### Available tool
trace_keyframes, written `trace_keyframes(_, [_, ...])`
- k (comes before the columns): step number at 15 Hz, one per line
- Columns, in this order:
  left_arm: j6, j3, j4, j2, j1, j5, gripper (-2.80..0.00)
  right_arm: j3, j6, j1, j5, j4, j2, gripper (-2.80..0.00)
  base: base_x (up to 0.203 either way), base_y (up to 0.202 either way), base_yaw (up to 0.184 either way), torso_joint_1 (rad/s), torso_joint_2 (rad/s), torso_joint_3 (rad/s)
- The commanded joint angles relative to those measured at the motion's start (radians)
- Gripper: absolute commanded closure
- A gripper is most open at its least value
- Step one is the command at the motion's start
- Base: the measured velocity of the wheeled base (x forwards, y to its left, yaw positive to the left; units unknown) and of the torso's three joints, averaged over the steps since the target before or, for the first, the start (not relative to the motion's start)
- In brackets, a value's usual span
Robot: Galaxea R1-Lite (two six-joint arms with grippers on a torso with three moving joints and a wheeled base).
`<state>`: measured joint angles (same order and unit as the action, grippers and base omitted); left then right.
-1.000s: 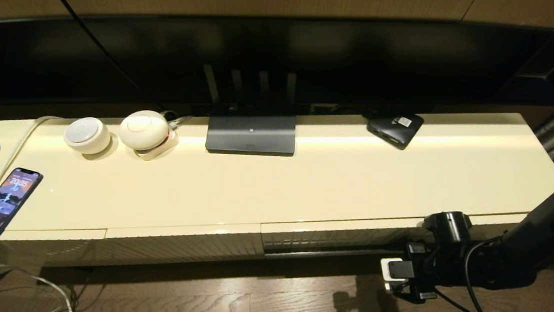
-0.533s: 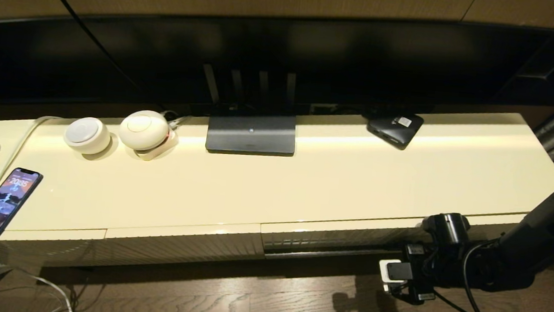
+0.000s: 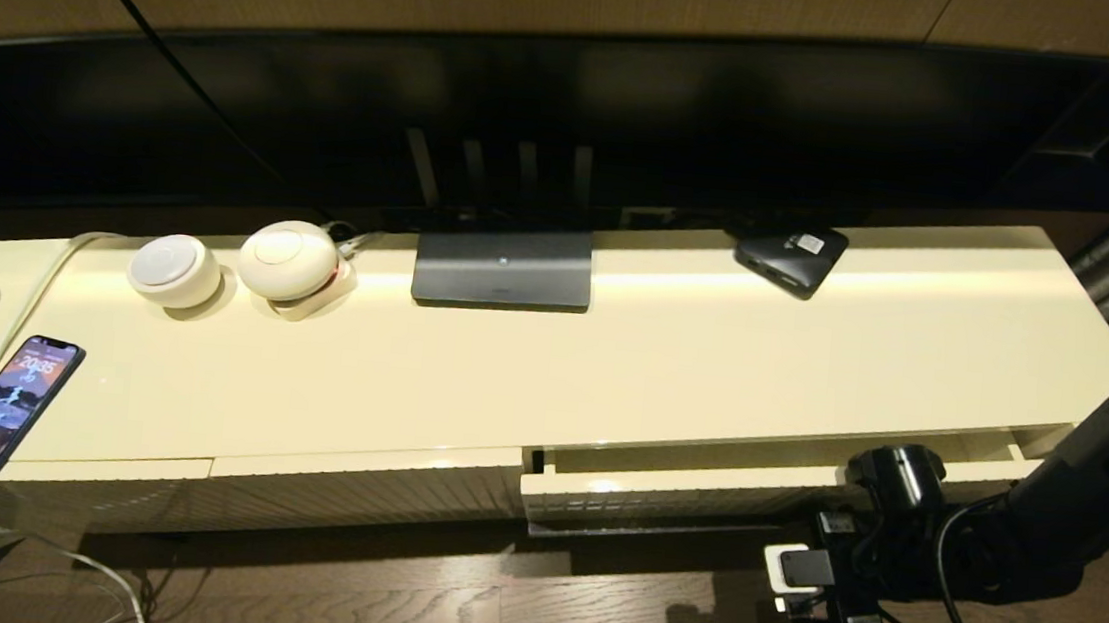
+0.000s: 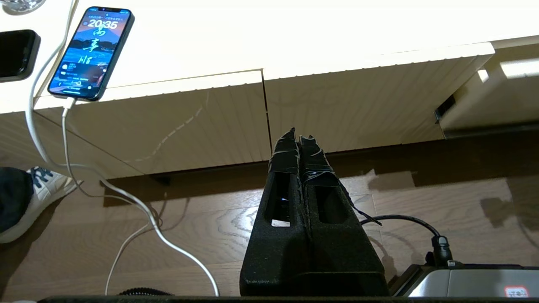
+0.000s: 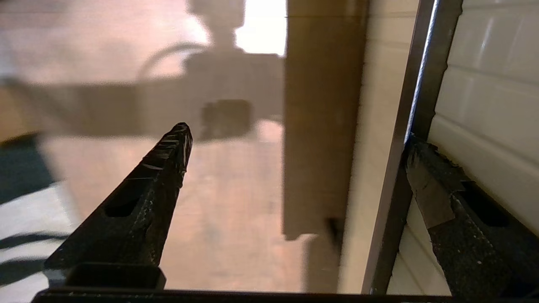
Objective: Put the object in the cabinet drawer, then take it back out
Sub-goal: Open the drawer
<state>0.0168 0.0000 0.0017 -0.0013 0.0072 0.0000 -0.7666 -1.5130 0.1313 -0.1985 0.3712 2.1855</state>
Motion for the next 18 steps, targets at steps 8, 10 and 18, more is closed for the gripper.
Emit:
trace_keyframes(8, [0.0, 0.003, 0.0, 0.001, 0.001, 0.0, 0.0, 0.167, -0.01, 0.014, -0.004, 0.019, -0.048, -2.8, 0.0, 0.0, 0.0, 0.0, 0.0, 0.0])
trace_keyframes(10, [0.0, 0.003, 0.0, 0.001, 0.0, 0.0, 0.0, 0.199, -0.009, 0.014, -0.004, 0.02, -0.056, -2.8, 0.0, 0.0, 0.0, 0.0, 0.0, 0.0])
trace_keyframes(18, [0.0, 0.003, 0.0, 0.001, 0.0, 0.0, 0.0, 0.268, -0.009, 0.02, -0.008, 0.02, -0.152, -2.8, 0.0, 0.0, 0.0, 0.0, 0.0, 0.0])
